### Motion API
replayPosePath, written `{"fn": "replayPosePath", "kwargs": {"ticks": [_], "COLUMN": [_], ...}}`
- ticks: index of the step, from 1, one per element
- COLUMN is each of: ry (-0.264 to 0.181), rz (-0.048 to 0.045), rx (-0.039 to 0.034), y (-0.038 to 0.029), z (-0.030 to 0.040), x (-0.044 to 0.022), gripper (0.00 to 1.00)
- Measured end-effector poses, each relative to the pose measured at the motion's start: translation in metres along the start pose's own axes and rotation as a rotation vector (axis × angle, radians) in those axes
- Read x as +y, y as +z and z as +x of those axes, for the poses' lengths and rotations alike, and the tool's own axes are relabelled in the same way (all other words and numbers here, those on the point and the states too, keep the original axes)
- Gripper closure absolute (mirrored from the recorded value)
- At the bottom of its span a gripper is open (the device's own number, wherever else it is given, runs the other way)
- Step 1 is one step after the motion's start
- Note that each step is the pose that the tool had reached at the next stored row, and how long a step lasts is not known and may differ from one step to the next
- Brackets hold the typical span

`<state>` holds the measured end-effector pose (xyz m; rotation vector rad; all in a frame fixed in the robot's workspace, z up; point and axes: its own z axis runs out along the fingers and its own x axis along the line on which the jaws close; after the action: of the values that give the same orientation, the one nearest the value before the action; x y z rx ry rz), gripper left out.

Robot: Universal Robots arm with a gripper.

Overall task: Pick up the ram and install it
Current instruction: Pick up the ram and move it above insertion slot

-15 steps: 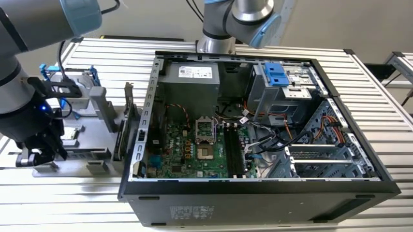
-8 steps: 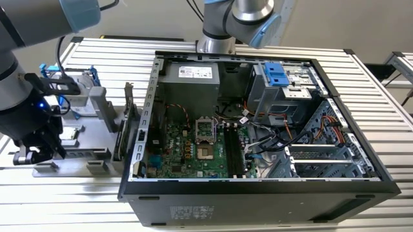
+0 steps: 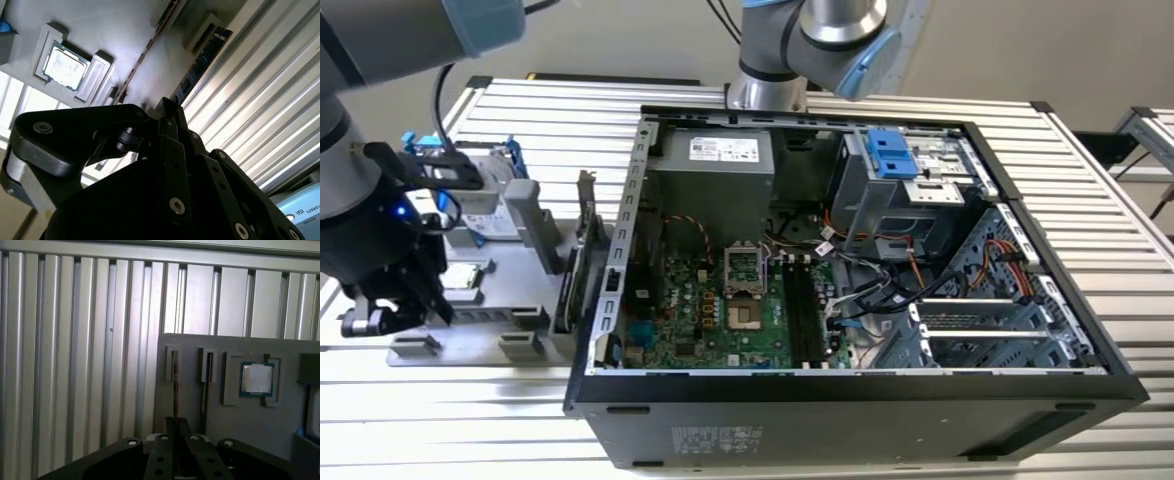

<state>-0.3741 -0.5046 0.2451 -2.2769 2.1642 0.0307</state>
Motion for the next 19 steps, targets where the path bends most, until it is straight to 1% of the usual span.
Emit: {"fn": "replayPosePath", "kwargs": {"ticks": [19], "ry": [0.000], "rz": [0.0000], "rx": [0.0000], "y": [-0.0133], "z": [-0.0003], "x": [0.0004], "gripper": [1.00]}}
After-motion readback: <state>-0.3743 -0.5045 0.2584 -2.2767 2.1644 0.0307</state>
